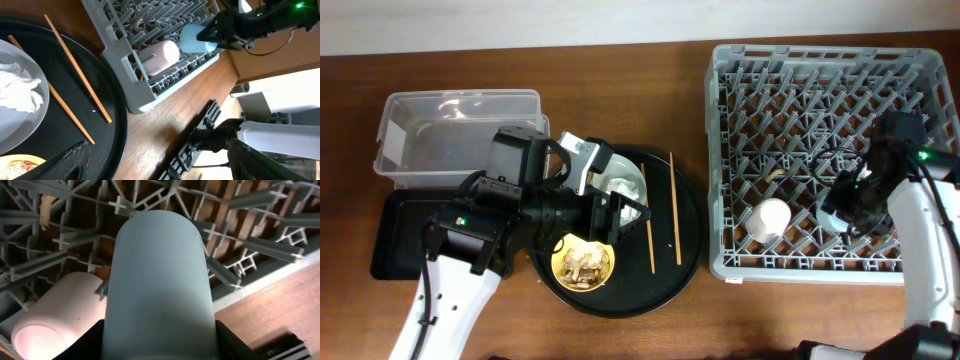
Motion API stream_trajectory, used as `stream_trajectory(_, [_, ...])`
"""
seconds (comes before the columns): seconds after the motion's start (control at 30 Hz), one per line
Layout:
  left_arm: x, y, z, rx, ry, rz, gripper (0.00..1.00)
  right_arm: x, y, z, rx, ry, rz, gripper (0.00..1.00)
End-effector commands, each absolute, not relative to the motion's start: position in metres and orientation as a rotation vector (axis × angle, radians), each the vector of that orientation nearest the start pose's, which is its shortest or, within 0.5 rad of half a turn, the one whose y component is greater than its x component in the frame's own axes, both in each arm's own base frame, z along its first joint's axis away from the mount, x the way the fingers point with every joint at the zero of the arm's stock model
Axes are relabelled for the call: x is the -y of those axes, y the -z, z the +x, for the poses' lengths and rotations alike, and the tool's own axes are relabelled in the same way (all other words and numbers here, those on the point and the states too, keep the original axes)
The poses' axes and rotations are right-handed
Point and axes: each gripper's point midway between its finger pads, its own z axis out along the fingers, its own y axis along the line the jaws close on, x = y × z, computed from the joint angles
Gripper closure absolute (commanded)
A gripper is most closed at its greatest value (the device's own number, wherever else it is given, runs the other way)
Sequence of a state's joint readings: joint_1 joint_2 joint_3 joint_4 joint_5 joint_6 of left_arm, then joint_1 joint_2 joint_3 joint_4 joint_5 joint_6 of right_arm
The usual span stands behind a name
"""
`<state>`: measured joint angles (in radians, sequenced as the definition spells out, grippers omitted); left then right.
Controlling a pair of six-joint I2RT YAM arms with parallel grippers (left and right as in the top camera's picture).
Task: Sort waste into correct bins and load items into the dishwasher rack
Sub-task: 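Place the blue cup upside down in the rack with the right gripper, then grasp the yellow bowl with the left gripper and tip scraps onto black tray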
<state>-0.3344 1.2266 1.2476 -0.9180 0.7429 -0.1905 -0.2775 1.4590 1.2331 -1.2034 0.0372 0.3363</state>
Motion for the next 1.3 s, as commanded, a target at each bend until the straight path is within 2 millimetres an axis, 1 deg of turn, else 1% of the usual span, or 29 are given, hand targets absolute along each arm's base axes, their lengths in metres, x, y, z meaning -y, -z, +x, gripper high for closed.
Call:
stream_trajectory(0.0, [0.208, -0.273, 0.243, -2.405, 1.13, 0.524, 0.13, 0.077, -0.133, 0.277, -2.854, -0.03, 0.899, 0.5])
stream_trajectory(0.03, [0.208, -0.273, 0.243, -2.405, 1.13, 0.524, 0.13, 0.077, -0.132, 0.276, -2.859, -0.029, 0.901, 0.35])
stream_trajectory(0.07, [0.208, -0.273, 0.243, -2.405, 1.13, 0.523, 0.13, 0.077, -0.132, 0.276, -2.859, -0.029, 0.901, 0.15])
stream_trajectory(0.1, [0.207, -0.272, 0.243, -2.41, 1.13, 0.522, 0.13, 0.077, -0.135, 0.276, -2.858, -0.034, 0.901, 0.06])
stream_trajectory(0.13, [0.207, -0.271, 0.242, -2.418, 1.127, 0.518, 0.13, 0.076, -0.145, 0.275, -2.858, -0.036, 0.901, 0.04])
stream_trajectory(0.17, [0.205, -0.269, 0.242, -2.431, 1.108, 0.509, 0.13, 0.074, -0.155, 0.275, -2.852, -0.053, 0.896, 0.04])
stream_trajectory(0.23, [0.198, -0.26, 0.244, -2.475, 1.028, 0.483, 0.13, 0.064, -0.188, 0.273, -2.821, -0.124, 0.827, 0.04])
stream_trajectory(0.27, [0.194, -0.252, 0.243, -2.512, 0.96, 0.474, 0.16, 0.056, -0.204, 0.272, -2.798, -0.184, 0.775, 0.04])
stream_trajectory(0.3, [0.188, -0.238, 0.24, -2.576, 0.837, 0.467, 0.19, 0.04, -0.226, 0.267, -2.756, -0.289, 0.677, 0.04])
stream_trajectory(0.33, [0.184, -0.225, 0.236, -2.63, 0.733, 0.464, 0.21, 0.026, -0.244, 0.261, -2.708, -0.375, 0.603, 0.04])
stream_trajectory(0.37, [0.177, -0.205, 0.23, -2.708, 0.579, 0.439, 0.22, 0.015, -0.258, 0.253, -2.661, -0.429, 0.554, 0.04])
stream_trajectory(0.4, [0.167, -0.175, 0.223, -2.786, 0.367, 0.398, 0.23, 0.005, -0.276, 0.24, -2.595, -0.465, 0.513, 0.02])
stream_trajectory(0.47, [0.159, -0.125, 0.211, -2.86, 0.118, 0.356, 0.27, -0.003, -0.295, 0.221, -2.517, -0.465, 0.47, 0.01])
stream_trajectory(0.5, [0.162, -0.104, 0.207, -2.882, 0.066, 0.368, 0.31, -0.005, -0.301, 0.214, -2.491, -0.458, 0.458, 0.01])
stream_trajectory(0.57, [0.167, -0.068, 0.204, -2.932, 0.022, 0.377, 0.42, -0.009, -0.308, 0.203, -2.458, -0.453, 0.441, 0.01])
stream_trajectory(0.6, [0.169, -0.052, 0.205, -2.955, -0.002, 0.384, 0.46, -0.01, -0.311, 0.199, -2.443, -0.449, 0.433, 0.01])
stream_trajectory(0.7, [0.175, -0.022, 0.212, -2.995, -0.045, 0.392, 0.58, -0.011, -0.312, 0.195, -2.439, -0.451, 0.431, 0.01])
stream_trajectory(0.73, [0.176, -0.014, 0.212, -3.009, -0.059, 0.373, 0.63, -0.013, -0.312, 0.194, -2.445, -0.46, 0.432, 0.02])
stream_trajectory(0.77, [0.176, -0.009, 0.212, -3.019, -0.066, 0.358, 0.7, -0.013, -0.311, 0.194, -2.449, -0.461, 0.434, 0.01])
stream_trajectory(0.8, [0.176, -0.006, 0.212, -3.028, -0.074, 0.342, 0.84, -0.012, -0.31, 0.194, -2.453, -0.461, 0.436, 0.01])
stream_trajectory(0.87, [0.176, -0.006, 0.212, -3.028, -0.07, 0.336, 1.0, -0.012, -0.31, 0.195, -2.453, -0.461, 0.435, 0.01])
stream_trajectory(0.9, [0.176, -0.007, 0.212, -3.031, -0.073, 0.332, 1.0, -0.012, -0.31, 0.195, -2.453, -0.461, 0.435, 0.01])
stream_trajectory(0.97, [0.175, -0.021, 0.212, -3.032, -0.078, 0.328, 1.0, -0.012, -0.31, 0.195, -2.453, -0.461, 0.435, 0.01])
stream_trajectory(1.03, [0.168, -0.06, 0.219, -3.006, -0.059, 0.293, 1.0, -0.012, -0.31, 0.195, -2.453, -0.461, 0.436, 0.01])
stream_trajectory(1.1, [0.156, -0.096, 0.228, -2.973, -0.006, 0.232, 1.0, -0.012, -0.31, 0.195, -2.453, -0.461, 0.436, 0.01])
stream_trajectory(1.13, [0.15, -0.112, 0.233, -2.963, 0.077, 0.243, 1.0, -0.012, -0.31, 0.195, -2.453, -0.461, 0.436, 0.01])
stream_trajectory(1.17, [0.14, -0.129, 0.241, -2.94, 0.246, 0.211, 1.0, -0.012, -0.31, 0.195, -2.453, -0.461, 0.436, 0.01])
stream_trajectory(1.23, [0.118, -0.147, 0.255, -2.89, 0.486, 0.134, 1.0, -0.012, -0.31, 0.195, -2.453, -0.46, 0.436, 0.01])
stream_trajectory(1.27, [0.107, -0.151, 0.261, -2.863, 0.567, 0.102, 1.0, -0.012, -0.31, 0.195, -2.452, -0.46, 0.436, 0.01])
